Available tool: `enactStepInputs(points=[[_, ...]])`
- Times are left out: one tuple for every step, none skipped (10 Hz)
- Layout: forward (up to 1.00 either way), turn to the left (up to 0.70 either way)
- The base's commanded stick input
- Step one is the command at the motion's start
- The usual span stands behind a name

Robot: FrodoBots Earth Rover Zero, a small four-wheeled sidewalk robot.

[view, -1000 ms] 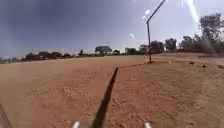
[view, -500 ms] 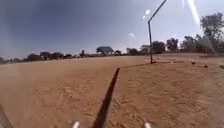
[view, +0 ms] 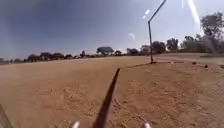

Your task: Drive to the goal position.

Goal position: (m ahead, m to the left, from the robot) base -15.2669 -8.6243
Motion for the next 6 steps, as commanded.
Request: enactStepInputs(points=[[0.0,0.45],[0.0,0.45],[0.0,0.45],[0.0,0.45],[0.0,0.45],[0.0,0.45]])
